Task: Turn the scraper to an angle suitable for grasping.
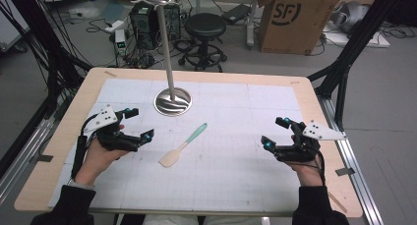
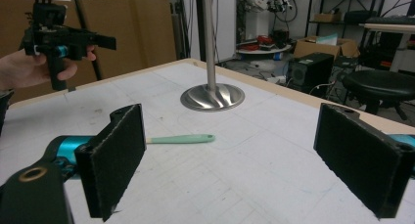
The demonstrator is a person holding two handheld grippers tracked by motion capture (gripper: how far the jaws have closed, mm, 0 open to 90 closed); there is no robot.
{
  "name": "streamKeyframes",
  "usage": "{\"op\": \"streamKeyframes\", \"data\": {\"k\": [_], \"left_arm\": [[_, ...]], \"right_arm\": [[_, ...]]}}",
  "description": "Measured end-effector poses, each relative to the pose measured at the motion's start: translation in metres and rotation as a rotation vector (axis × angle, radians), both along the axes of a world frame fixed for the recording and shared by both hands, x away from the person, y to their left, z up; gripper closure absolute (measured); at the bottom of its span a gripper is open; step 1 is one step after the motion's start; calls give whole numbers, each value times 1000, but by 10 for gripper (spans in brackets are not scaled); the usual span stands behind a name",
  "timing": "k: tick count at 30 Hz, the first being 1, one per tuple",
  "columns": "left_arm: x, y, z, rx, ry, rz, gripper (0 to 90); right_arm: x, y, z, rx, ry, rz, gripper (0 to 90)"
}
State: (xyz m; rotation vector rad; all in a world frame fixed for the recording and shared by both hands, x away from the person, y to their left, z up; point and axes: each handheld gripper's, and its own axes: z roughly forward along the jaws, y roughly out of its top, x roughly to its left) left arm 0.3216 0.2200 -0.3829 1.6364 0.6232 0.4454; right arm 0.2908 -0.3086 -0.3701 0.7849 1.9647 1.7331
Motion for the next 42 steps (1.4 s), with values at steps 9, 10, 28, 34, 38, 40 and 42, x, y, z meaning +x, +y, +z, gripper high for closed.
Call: {"op": "streamKeyframes", "data": {"k": [9, 10, 28, 34, 38, 40, 42], "left_arm": [[6, -17, -7, -20, 56, -65, 17], [7, -20, -8, -10, 56, -67, 17], [38, -72, -34, 123, 142, -154, 42], [46, -83, -37, 196, 162, -197, 377], [49, -94, -36, 255, 159, -172, 638], [55, -98, -38, 286, 208, -147, 767], [61, -102, -40, 286, 229, -154, 848]], "right_arm": [[-1, -3, 0, 9, 5, -29, 91], [-2, -3, 0, 9, 3, -32, 91], [-1, -6, -2, 20, 13, -35, 4], [-1, -4, -3, 18, 22, -16, 4], [-1, -4, -4, 19, 28, -12, 4], [-1, -4, -4, 17, 29, -10, 4], [0, -4, -4, 17, 27, -5, 5]]}}
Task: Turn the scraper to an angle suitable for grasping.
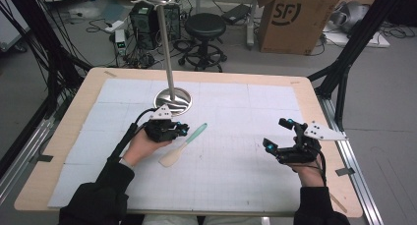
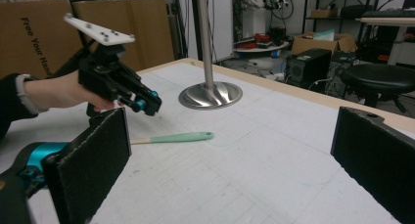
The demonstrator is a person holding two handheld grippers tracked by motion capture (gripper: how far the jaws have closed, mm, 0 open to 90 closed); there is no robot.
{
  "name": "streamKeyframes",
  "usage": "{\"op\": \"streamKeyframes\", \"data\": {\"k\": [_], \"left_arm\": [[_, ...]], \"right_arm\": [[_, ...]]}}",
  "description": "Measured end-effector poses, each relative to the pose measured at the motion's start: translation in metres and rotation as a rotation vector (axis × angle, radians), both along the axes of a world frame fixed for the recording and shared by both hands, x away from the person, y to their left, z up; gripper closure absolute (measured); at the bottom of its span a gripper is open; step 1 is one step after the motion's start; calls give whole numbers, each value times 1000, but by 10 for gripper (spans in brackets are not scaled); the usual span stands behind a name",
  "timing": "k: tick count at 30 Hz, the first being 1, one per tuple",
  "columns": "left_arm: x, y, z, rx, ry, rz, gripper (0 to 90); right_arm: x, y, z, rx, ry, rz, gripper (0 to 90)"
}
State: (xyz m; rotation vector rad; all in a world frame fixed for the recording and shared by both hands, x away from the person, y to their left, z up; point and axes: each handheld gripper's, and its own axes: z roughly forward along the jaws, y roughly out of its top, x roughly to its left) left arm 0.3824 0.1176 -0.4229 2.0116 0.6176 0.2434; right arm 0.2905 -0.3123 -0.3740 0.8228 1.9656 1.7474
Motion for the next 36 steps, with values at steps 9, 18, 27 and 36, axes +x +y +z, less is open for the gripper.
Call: {"op": "streamKeyframes", "data": {"k": [9, 18, 27, 36], "left_arm": [[27, -22, -8, 47, 45, 11, 897], [45, -51, -15, 118, 37, 47, 897], [62, -65, -22, 169, 64, 63, 897], [55, -66, -22, 178, 77, 18, 899]], "right_arm": [[0, 1, 0, 3, 6, 19, 5], [0, 5, 0, 4, -10, 59, 4], [0, 7, 0, 7, -32, 91, 4], [-1, 5, 1, 8, -28, 73, 4]]}}
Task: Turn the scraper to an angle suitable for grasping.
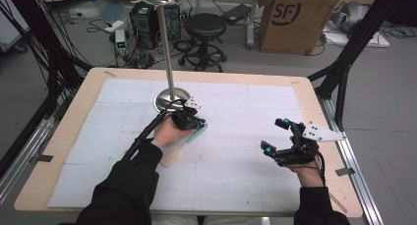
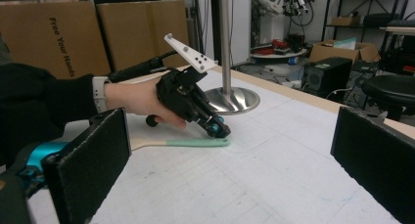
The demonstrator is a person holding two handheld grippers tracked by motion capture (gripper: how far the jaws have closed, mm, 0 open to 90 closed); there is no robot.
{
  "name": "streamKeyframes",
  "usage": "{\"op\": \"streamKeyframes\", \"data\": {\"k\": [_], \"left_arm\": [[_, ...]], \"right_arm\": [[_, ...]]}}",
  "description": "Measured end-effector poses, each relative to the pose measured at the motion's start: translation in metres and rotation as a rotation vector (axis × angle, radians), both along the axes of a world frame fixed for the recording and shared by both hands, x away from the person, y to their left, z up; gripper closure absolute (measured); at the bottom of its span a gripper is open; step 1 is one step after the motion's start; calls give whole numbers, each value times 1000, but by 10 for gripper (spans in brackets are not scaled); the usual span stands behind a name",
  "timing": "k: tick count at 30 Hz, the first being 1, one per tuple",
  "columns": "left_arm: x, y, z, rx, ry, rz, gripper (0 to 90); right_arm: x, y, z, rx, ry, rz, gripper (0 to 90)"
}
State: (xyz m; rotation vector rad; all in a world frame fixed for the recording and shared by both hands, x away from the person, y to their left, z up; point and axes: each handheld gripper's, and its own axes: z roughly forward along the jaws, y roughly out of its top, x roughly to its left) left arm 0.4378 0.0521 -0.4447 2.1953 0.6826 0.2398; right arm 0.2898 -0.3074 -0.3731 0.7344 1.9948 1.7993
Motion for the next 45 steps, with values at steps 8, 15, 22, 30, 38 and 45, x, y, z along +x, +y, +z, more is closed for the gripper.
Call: {"op": "streamKeyframes", "data": {"k": [8, 15, 22, 30, 38, 45], "left_arm": [[-12, 7, -4, -83, 81, -91, 899], [-36, 2, -1, -17, 37, -204, 900], [-57, 1, 2, 28, -10, -262, 900], [-65, 11, 16, 71, -6, -270, 900], [-100, 23, 16, 81, -47, -356, 900], [-108, 36, 8, 117, -70, -336, 900]], "right_arm": [[0, 0, -1, -9, 5, -4, 4], [0, -1, -3, -12, 10, -8, 4], [0, -1, -5, -18, 21, -7, 4], [1, -2, -5, -20, 26, -9, 4], [1, 1, -6, -16, 30, -2, 4], [2, 4, -7, -24, 32, 6, 5]]}}
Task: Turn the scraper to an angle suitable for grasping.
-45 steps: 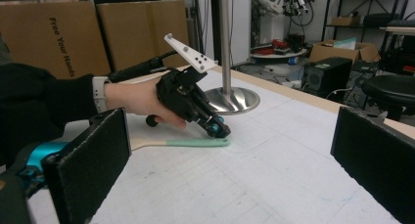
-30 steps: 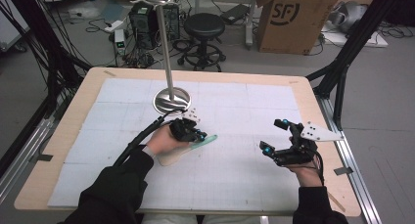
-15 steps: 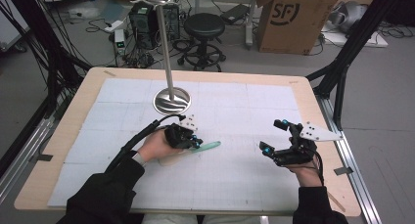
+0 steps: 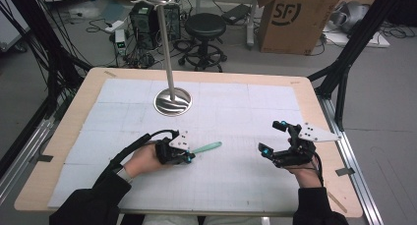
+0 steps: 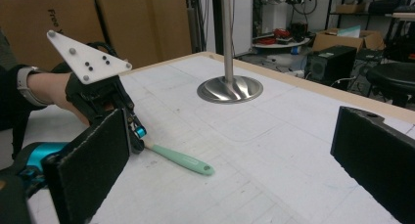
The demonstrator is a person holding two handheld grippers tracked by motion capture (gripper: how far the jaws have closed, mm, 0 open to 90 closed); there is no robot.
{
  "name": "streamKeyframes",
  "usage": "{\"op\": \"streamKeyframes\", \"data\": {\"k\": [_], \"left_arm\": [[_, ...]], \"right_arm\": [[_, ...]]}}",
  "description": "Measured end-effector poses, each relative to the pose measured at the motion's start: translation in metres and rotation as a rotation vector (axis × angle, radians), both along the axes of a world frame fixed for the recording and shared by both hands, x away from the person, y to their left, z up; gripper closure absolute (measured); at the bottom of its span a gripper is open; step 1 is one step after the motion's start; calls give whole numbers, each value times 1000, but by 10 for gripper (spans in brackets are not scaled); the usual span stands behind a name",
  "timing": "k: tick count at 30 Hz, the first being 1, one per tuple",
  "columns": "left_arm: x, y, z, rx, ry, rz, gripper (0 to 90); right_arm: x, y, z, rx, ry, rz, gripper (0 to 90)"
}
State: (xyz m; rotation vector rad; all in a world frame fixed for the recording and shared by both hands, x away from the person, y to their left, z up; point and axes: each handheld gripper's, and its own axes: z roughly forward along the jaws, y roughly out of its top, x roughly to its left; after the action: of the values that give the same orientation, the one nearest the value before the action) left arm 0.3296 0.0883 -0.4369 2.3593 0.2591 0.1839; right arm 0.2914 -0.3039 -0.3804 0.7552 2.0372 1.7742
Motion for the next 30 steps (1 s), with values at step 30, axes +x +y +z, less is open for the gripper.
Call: {"op": "streamKeyframes", "data": {"k": [30], "left_arm": [[20, 70, -1, -103, 48, 178, 886]], "right_arm": [[0, 0, -5, -11, 14, -2, 5]]}}
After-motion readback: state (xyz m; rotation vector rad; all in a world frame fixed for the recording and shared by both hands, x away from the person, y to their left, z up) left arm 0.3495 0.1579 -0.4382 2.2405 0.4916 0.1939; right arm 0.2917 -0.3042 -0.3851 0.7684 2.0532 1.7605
